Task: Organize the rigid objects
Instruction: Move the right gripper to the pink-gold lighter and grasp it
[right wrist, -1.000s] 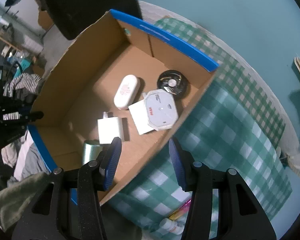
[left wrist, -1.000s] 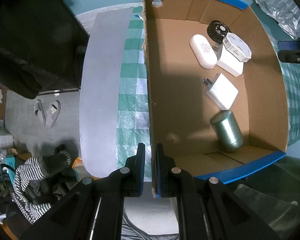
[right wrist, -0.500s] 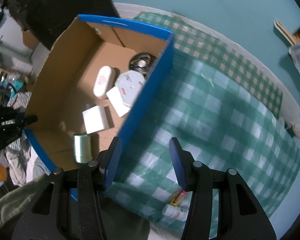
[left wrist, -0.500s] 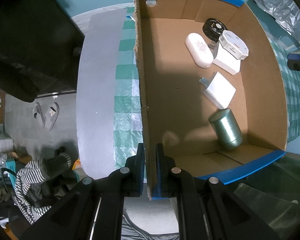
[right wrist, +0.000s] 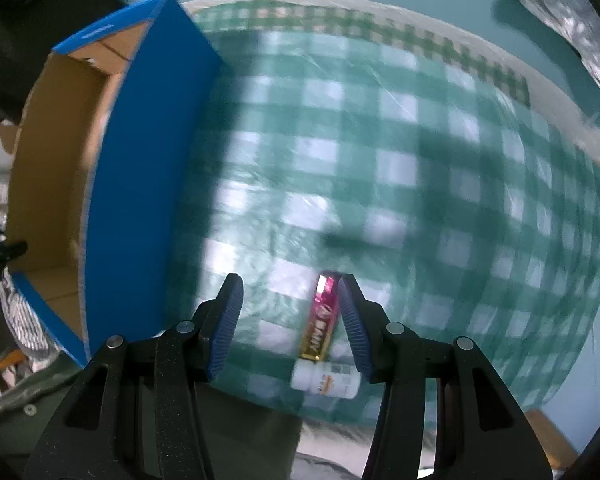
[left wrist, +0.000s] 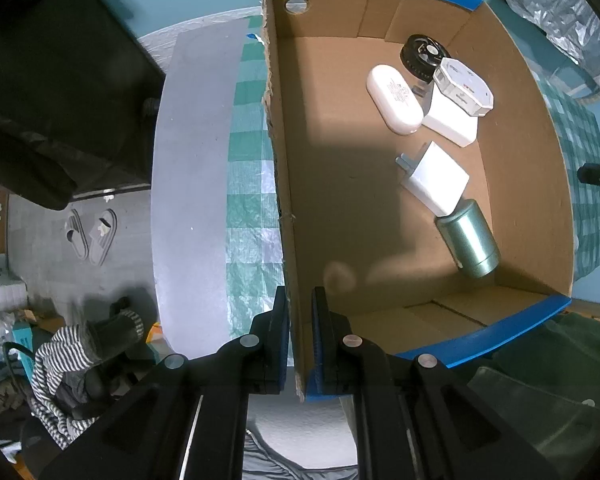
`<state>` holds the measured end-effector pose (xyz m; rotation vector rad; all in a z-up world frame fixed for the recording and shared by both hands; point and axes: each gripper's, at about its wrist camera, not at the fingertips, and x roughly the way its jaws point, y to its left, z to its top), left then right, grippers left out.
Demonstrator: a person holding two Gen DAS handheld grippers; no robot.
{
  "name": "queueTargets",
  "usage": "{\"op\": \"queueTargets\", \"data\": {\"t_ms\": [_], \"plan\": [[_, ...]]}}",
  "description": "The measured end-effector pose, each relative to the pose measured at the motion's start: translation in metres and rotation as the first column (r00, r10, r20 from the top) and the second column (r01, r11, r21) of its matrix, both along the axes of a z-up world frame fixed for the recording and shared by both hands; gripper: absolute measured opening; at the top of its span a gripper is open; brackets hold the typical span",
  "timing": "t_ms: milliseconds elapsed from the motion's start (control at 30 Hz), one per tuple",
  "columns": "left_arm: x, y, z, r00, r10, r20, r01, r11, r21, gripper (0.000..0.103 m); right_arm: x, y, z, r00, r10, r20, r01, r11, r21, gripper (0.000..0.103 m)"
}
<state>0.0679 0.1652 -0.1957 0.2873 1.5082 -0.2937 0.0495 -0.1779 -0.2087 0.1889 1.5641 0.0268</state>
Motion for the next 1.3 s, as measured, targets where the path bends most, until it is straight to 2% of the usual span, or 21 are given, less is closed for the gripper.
{"op": "queueTargets", "data": {"t_ms": [133, 467, 867, 967, 1133, 1233, 1300], "plan": [[-0.001, -0.002, -0.001, 1.0, -0.009, -0.002, 0.009, 1.0, 0.003, 0.01, -0.013, -0.011, -0.014, 0.998, -0.053, -0.015, 0.053, 0.999, -0.002, 0.049], [-0.001, 0.0, -0.001, 0.999, -0.034, -0.006, 0.034, 0.999, 0.009, 0.01, -0.034, -0.017, -0.05, 0.992, -0.099, -0.073, 0.1, 0.995, 0.01, 0.049], [-0.001, 0.001, 0.0, 0.999, -0.048, -0.006, 0.048, 0.999, 0.003, 0.01, -0.043, -0.01, -0.076, 0.991, -0.102, -0.087, 0.101, 0.995, -0.015, 0.049], [-0.001, 0.001, 0.0, 0.999, -0.046, -0.008, 0.046, 0.999, 0.003, 0.01, -0.046, -0.006, -0.077, 0.993, -0.101, -0.069, 0.099, 0.995, -0.028, 0.049], [-0.001, 0.002, -0.001, 0.999, -0.048, -0.009, 0.048, 0.999, -0.001, 0.01, -0.046, 0.0, -0.076, 0.991, -0.126, -0.054, 0.125, 0.992, -0.021, 0.041], [-0.001, 0.002, -0.002, 0.999, -0.048, -0.01, 0.048, 0.999, 0.0, 0.01, -0.04, -0.003, -0.075, 0.991, -0.123, -0.05, 0.122, 0.992, -0.02, 0.025], [-0.001, 0.002, -0.001, 0.999, -0.047, -0.008, 0.047, 0.999, -0.002, 0.01, -0.038, -0.002, -0.075, 0.993, -0.11, -0.048, 0.109, 0.994, -0.02, 0.023]]}}
